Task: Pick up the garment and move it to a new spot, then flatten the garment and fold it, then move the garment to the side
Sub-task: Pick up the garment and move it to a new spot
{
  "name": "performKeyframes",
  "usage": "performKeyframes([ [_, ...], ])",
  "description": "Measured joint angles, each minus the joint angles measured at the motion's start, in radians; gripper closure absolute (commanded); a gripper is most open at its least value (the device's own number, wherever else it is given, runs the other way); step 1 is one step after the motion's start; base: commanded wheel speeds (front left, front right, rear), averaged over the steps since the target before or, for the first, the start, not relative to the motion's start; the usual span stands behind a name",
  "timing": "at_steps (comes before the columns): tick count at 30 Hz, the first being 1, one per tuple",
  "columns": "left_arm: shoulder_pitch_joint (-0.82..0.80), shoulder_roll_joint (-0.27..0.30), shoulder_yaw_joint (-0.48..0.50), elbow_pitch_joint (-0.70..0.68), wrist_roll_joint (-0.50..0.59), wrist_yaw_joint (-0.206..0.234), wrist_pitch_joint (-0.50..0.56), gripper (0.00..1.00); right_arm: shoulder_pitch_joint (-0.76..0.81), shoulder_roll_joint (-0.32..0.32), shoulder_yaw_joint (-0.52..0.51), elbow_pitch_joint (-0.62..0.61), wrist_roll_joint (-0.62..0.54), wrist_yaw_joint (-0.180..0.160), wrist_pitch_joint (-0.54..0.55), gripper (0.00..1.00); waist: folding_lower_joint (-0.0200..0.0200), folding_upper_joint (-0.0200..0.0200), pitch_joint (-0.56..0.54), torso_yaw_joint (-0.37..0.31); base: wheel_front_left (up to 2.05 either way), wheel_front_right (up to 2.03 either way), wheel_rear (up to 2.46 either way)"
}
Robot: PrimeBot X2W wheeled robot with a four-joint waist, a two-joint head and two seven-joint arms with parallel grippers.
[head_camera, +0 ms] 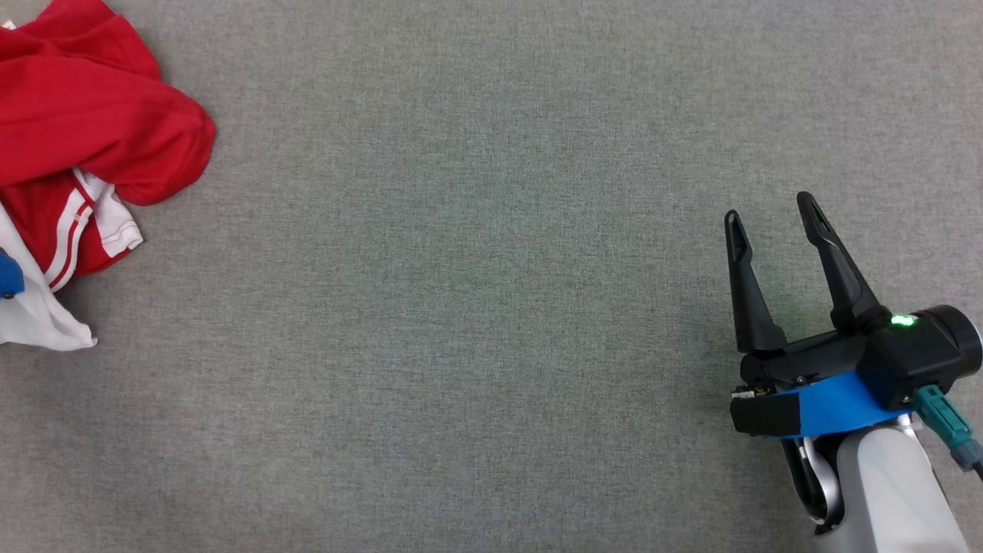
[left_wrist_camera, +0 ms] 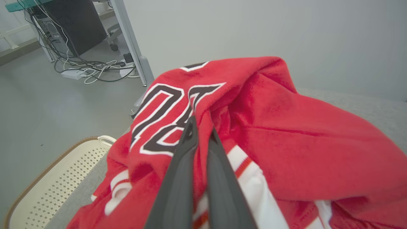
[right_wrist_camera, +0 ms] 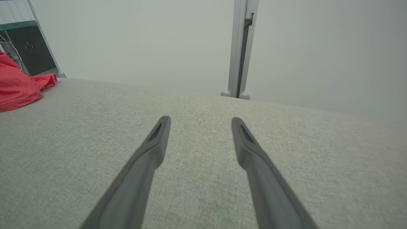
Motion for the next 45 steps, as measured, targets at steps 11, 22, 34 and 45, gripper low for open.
performKeyframes([
  [11, 0.007, 0.066, -0.008, -0.23, -0.033, 0.0, 0.0, 1.0, 0.005, 0.0, 0.026, 0.07, 0.064, 0.0, -0.018, 0.0, -0.0002, -0.0003, -0.105, 0.006, 0.0, 0.0, 0.0],
  [22, -0.061, 0.102, -0.079, -0.496, 0.046, 0.0, 0.0, 1.0, 0.028, 0.0, 0.045, 0.108, 0.156, 0.0, -0.023, 0.0, -0.0002, -0.0004, -0.215, -0.062, 0.0, 0.0, 0.0],
  [34, -0.263, 0.057, -0.27, -0.763, 0.045, 0.0, 0.127, 1.0, 0.049, 0.0, 0.058, 0.092, 0.234, 0.0, -0.023, 0.0, -0.0001, -0.0004, -0.23, -0.257, 0.0, 0.0, 0.0],
  [45, -0.223, -0.05, -0.458, -0.763, 0.034, -0.002, 0.15, 1.0, 0.05, -0.001, 0.031, 0.084, 0.243, 0.0, -0.024, 0.0, 0.0001, -0.0004, -0.214, -0.349, 0.0, 0.0, 0.0],
])
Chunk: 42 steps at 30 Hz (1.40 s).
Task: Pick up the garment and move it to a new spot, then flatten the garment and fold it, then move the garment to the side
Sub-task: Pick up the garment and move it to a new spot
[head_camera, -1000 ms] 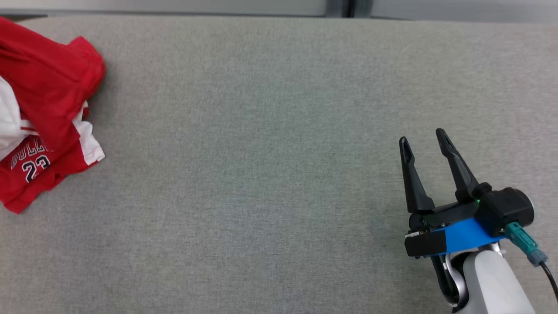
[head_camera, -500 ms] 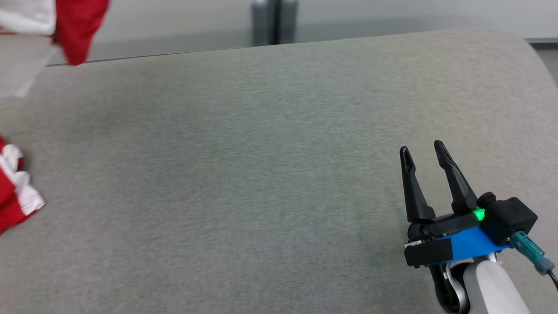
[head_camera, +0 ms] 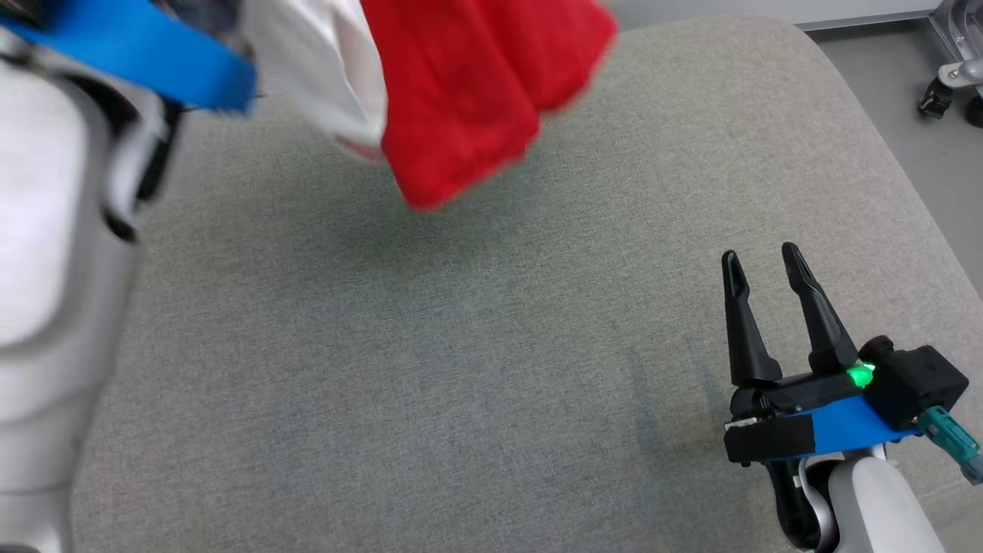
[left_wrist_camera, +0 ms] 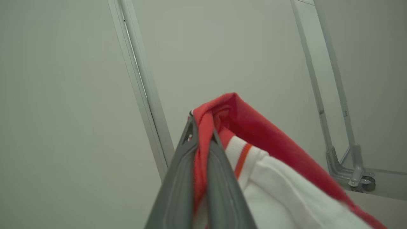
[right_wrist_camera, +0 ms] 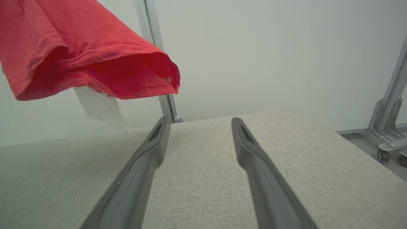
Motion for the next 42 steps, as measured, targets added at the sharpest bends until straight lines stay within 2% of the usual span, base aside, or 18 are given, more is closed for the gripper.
performKeyframes([
  [9, 0.315, -0.065, -0.1, 0.136, -0.027, 0.017, -0.082, 1.0, 0.019, 0.0, -0.004, 0.008, -0.003, 0.0, 0.0, 0.0, -0.0001, 0.0, -0.027, 0.039, 0.0, 0.0, 0.0],
  [18, 0.573, -0.078, -0.13, 0.209, -0.059, 0.037, -0.136, 1.0, 0.035, 0.0, -0.007, 0.026, -0.02, 0.0, 0.0, 0.0, -0.0001, 0.0, -0.054, 0.099, 0.0, 0.0, 0.0],
  [24, 0.694, -0.141, -0.186, 0.238, -0.065, 0.034, -0.144, 1.0, 0.04, 0.0, -0.002, 0.04, -0.023, 0.0, 0.0, 0.0, -0.0001, 0.0, -0.082, 0.153, 0.0, 0.0, 0.0],
  [25, 0.707, -0.15, -0.196, 0.245, -0.063, 0.034, -0.145, 0.85, 0.042, 0.0, 0.0, 0.042, -0.026, 0.0, 0.0, 0.0, -0.0002, -0.0001, -0.088, 0.163, 0.0, 0.0, 0.0],
  [26, 0.718, -0.161, -0.21, 0.249, -0.054, 0.034, -0.146, 0.51, 0.043, 0.0, 0.001, 0.045, -0.029, 0.0, 0.0, 0.0, -0.0002, 0.0, -0.095, 0.173, 0.0, 0.0, 0.0],
  [27, 0.73, -0.174, -0.216, 0.249, -0.053, 0.034, -0.146, 0.0, 0.043, 0.0, 0.003, 0.048, -0.03, 0.0, 0.0, 0.0, -0.0003, -0.0001, -0.098, 0.18, 0.0, 0.0, 0.0],
  [30, 0.748, -0.208, -0.218, 0.231, -0.043, 0.036, -0.148, 0.0, 0.045, 0.0, -0.007, 0.057, -0.034, 0.0, 0.0, 0.0, -0.0001, 0.0, -0.115, 0.209, 0.0, 0.0, 0.0],
  [35, 0.777, -0.233, -0.178, 0.099, -0.002, 0.037, -0.149, 0.0, 0.061, 0.0, -0.014, 0.067, -0.046, 0.0, 0.0, 0.0, -0.0002, 0.0, -0.136, 0.258, 0.0, 0.0, 0.0],
  [38, 0.804, -0.236, -0.111, 0.007, 0.017, 0.044, -0.149, 0.0, 0.064, 0.001, -0.014, 0.069, -0.047, 0.0, 0.0, 0.0, -0.0002, 0.0, -0.145, 0.283, 0.0, 0.0, 0.0],
  [42, 0.852, -0.237, 0.028, -0.081, 0.024, 0.062, -0.15, 0.0, 0.072, 0.001, -0.017, 0.075, -0.047, 0.0, 0.0, 0.0, -0.0002, 0.0, -0.162, 0.307, 0.0, 0.0, 0.0],
])
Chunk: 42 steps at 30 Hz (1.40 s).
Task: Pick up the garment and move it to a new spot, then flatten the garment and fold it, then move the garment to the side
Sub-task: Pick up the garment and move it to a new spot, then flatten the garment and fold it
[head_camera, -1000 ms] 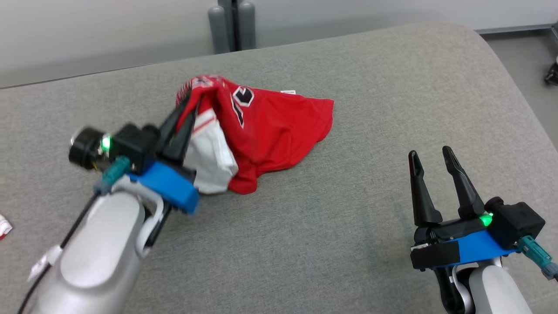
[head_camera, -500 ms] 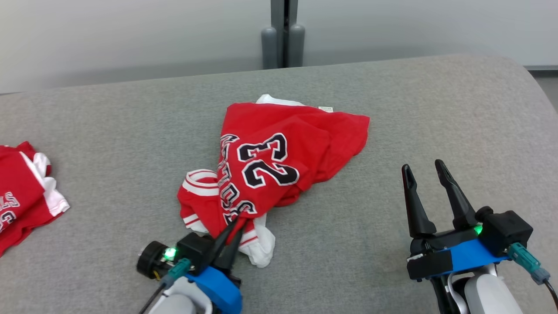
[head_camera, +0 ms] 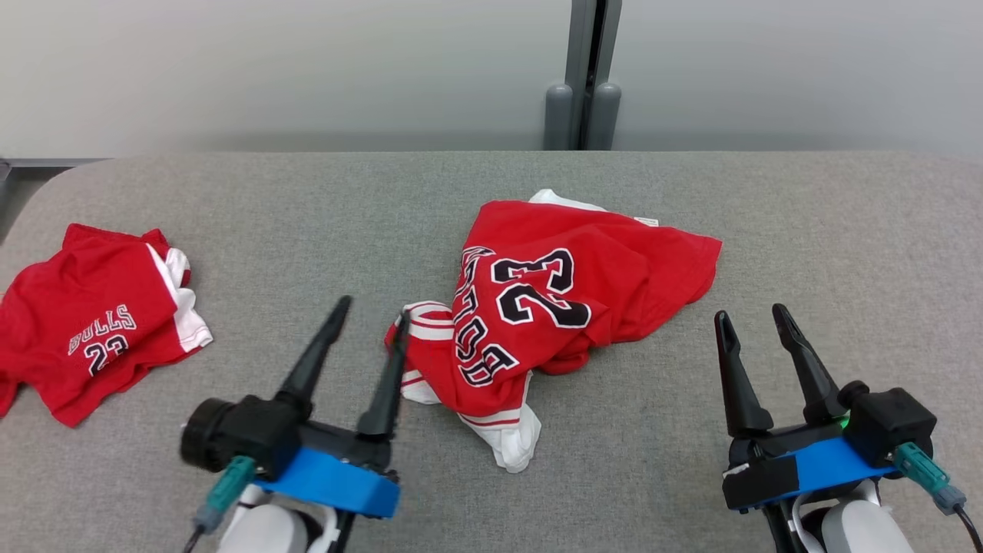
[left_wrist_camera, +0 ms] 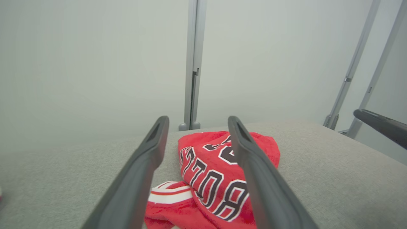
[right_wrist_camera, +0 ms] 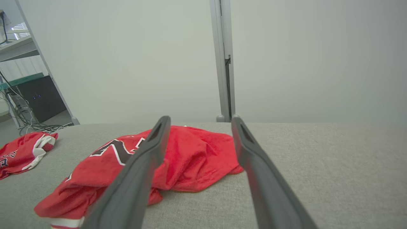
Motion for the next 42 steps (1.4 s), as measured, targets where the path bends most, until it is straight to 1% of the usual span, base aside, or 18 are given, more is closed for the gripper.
performKeyframes([
  [6, 0.072, 0.009, 0.194, -0.051, 0.044, 0.025, 0.0, 0.0, 0.014, 0.0, -0.002, 0.012, 0.0, 0.0, 0.0, 0.0, -0.0001, 0.0, -0.027, 0.019, 0.0, 0.0, 0.0],
  [8, 0.091, 0.008, 0.246, -0.052, 0.057, 0.025, 0.0, 0.0, 0.024, 0.0, -0.004, 0.018, 0.0, 0.0, 0.0, 0.0, 0.0, 0.0, -0.034, 0.025, 0.0, 0.0, 0.0],
  [15, 0.161, -0.013, 0.378, -0.028, 0.105, 0.015, 0.0, 0.0, 0.036, 0.0, -0.004, 0.06, -0.003, 0.0, 0.0, 0.0, 0.0, 0.0, -0.065, 0.018, 0.0, 0.0, 0.0],
  [19, 0.198, -0.027, 0.41, 0.0, 0.133, -0.005, 0.0, 0.0, 0.051, 0.0, -0.007, 0.083, -0.003, 0.0, 0.0, 0.0, 0.0, 0.0, -0.083, 0.001, 0.0, 0.0, 0.0],
  [24, 0.218, -0.049, 0.414, 0.021, 0.165, -0.029, 0.0, 0.0, 0.072, 0.0, -0.014, 0.111, -0.002, 0.0, 0.0, 0.0, 0.0, 0.0, -0.103, -0.018, 0.0, 0.0, 0.0],
  [27, 0.219, -0.053, 0.419, 0.039, 0.176, -0.037, 0.0, 0.0, 0.081, 0.0, -0.013, 0.12, 0.0, 0.0, 0.0, 0.0, 0.0, 0.0, -0.109, -0.027, 0.0, 0.0, 0.0],
  [34, 0.219, -0.063, 0.435, 0.057, 0.194, -0.047, 0.0, 0.0, 0.085, 0.0, -0.013, 0.14, 0.001, 0.0, 0.0, 0.0, 0.0001, 0.0, -0.108, -0.041, 0.0, 0.0, 0.0],
  [42, 0.219, -0.07, 0.441, 0.069, 0.209, -0.054, 0.0, 0.0, 0.085, 0.0, -0.017, 0.151, 0.001, 0.0, 0.0, 0.0, 0.0001, 0.0, -0.109, -0.037, 0.0, 0.0, 0.0],
])
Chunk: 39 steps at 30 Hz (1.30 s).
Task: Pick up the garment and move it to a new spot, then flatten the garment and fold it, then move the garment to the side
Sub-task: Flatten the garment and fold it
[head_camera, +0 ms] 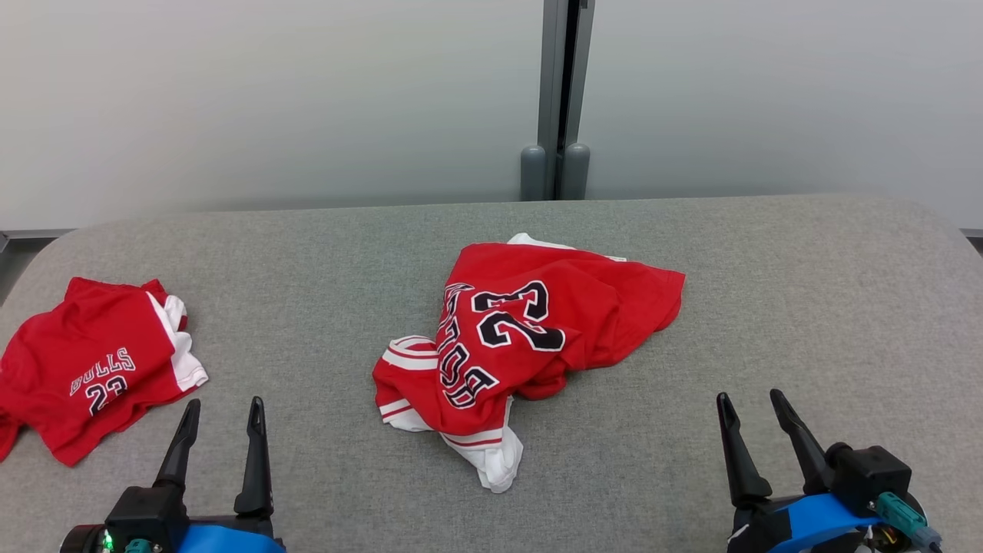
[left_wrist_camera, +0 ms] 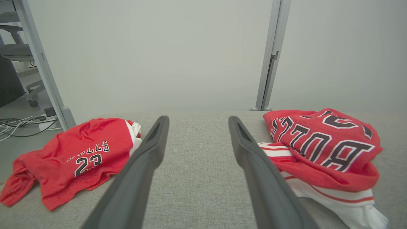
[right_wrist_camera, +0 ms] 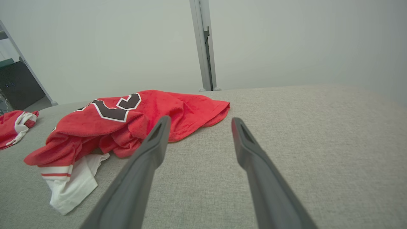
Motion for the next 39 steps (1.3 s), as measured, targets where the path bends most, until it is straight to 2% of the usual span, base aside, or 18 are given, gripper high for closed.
performKeyframes([
  [27, -0.008, -0.018, -0.002, -0.009, 0.018, -0.006, 0.0, 0.0, -0.037, 0.0, 0.013, 0.042, -0.006, 0.0, 0.0, 0.0, -0.0001, 0.0, 0.01, 0.035, 0.0, 0.0, 0.0],
  [33, -0.031, -0.016, -0.008, -0.02, 0.014, -0.006, 0.0, 0.0, -0.108, 0.0, 0.089, 0.077, -0.012, 0.0, 0.0, 0.0, -0.0001, 0.0, 0.038, 0.064, 0.0, 0.0, 0.0],
  [39, -0.061, -0.015, -0.015, -0.031, 0.005, -0.006, 0.0, 0.0, -0.187, 0.0, 0.2, 0.184, -0.003, 0.0, 0.0, 0.0, 0.0001, 0.0003, 0.08, 0.088, 0.0, 0.0, 0.0],
])
